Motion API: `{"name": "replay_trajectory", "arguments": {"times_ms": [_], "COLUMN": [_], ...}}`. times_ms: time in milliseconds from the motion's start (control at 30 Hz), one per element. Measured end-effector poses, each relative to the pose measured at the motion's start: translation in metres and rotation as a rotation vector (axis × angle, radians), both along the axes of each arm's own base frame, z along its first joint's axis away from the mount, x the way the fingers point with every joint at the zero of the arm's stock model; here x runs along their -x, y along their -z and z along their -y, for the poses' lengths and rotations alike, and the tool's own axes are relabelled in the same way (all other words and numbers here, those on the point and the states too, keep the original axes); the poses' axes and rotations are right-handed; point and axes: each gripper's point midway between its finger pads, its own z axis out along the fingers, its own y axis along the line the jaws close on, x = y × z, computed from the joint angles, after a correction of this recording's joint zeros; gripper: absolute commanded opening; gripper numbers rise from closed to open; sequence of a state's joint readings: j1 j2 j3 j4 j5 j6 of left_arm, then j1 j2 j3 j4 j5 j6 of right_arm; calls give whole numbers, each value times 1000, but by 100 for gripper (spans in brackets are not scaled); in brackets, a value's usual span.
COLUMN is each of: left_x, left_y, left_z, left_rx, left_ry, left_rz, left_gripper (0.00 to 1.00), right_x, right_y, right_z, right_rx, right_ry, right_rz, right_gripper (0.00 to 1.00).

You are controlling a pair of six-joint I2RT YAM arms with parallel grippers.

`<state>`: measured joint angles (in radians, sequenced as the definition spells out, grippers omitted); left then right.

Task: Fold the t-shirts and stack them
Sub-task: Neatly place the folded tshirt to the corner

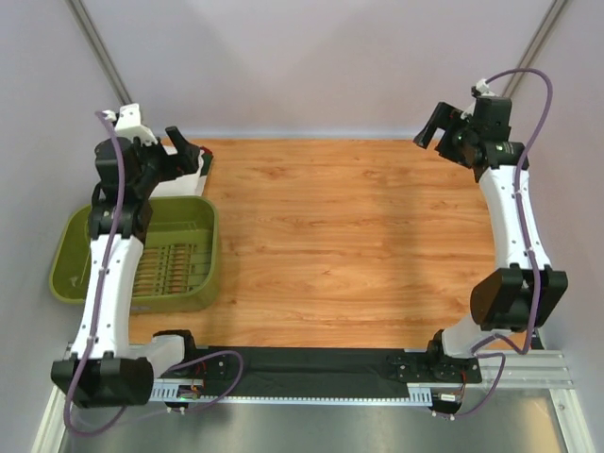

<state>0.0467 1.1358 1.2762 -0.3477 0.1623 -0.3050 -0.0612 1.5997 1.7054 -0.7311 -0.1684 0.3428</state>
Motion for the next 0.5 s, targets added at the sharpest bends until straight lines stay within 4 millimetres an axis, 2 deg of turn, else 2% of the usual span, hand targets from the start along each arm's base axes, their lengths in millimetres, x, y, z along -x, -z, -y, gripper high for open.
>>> {"name": "replay_trajectory", "arguments": {"times_ms": [67, 133, 267, 367, 500], "left_x": [23, 46, 83, 101, 112], "left_y": [-11, -14, 3, 26, 71], "left_z": [2, 2, -4, -10, -12], "left_rx": [-9, -21, -30, -28, -17], "left_ry": [8, 6, -39, -77, -99], "left_rz": [40, 66, 63, 39, -29], "left_gripper": [99, 99, 99, 100, 99], "right_x": [14, 32, 72, 93, 117], "right_y": [-12, -16, -3, 18, 76], "right_z": [-1, -3, -9, -11, -13], "right_rx": [4, 3, -15, -30, -65], "right_ry": [2, -2, -13, -4, 19], "right_rz": [49, 96, 128, 136, 85], "right_gripper": [100, 100, 100, 100, 100]}}
